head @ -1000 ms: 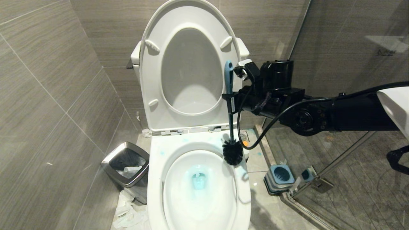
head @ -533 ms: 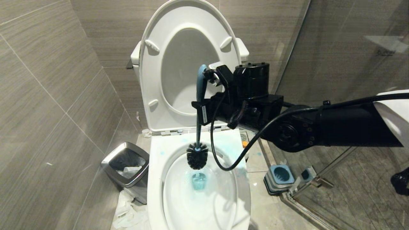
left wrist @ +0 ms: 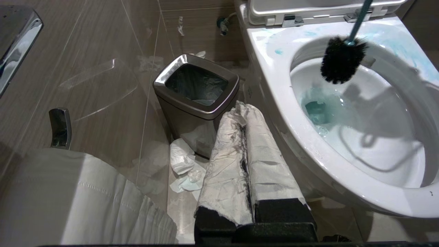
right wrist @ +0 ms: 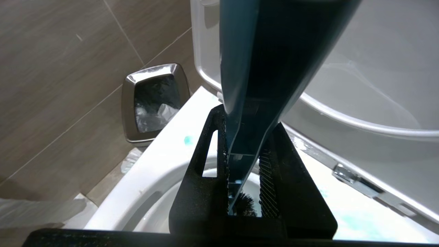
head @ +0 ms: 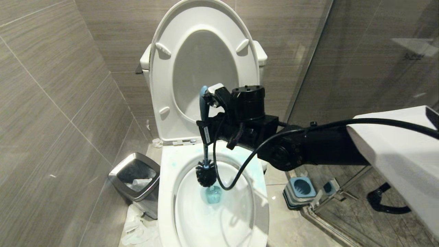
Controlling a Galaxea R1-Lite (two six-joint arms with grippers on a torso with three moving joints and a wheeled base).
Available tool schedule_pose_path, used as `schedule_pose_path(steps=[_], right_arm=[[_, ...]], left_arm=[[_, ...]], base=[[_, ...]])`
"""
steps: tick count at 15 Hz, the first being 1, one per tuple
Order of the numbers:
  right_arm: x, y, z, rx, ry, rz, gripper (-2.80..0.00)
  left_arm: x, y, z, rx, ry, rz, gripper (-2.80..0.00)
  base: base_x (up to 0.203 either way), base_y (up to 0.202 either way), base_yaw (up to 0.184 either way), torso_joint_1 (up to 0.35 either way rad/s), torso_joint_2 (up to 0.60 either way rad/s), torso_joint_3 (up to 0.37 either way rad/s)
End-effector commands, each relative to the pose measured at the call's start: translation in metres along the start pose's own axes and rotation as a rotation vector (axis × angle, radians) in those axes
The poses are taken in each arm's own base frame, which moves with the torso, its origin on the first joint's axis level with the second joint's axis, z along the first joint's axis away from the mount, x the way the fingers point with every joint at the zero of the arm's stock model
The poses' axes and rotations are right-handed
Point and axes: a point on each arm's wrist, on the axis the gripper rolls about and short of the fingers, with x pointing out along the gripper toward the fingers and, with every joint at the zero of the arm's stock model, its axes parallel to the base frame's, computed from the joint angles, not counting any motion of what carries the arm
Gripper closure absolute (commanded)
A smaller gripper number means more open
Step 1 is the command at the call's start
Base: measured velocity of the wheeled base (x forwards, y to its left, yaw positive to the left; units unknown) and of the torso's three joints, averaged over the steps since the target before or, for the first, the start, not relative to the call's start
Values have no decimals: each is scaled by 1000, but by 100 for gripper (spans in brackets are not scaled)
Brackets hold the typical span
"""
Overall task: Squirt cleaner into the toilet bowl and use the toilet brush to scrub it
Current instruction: Scrub the toilet bowl
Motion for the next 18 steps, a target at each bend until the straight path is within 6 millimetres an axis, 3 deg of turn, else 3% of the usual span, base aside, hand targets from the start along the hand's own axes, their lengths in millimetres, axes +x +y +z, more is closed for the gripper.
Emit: schedule_pose_path(steps=[1,5,9,12,15,18], right_arm=[[33,3,-43,-2,58,5,0],[63,5,-91,-2,38,2,0],[69,-7,-126,3,49,-23,0],[68,-24,-131,7,63,-54,0],[72,-26,-144,8,77,-58,0],[69,-25,-130,5,37,-58,0]], left_arm=[[0,0,0,0,0,0,0],[0,0,0,0,0,0,0],[0,0,0,0,0,0,0],[0,0,0,0,0,0,0],[0,0,0,0,0,0,0],[0,0,0,0,0,0,0]], base=[[0,0,0,0,0,0],[0,0,0,0,0,0],[0,0,0,0,0,0],[0,0,0,0,0,0],[0,0,0,0,0,0],[0,0,0,0,0,0]])
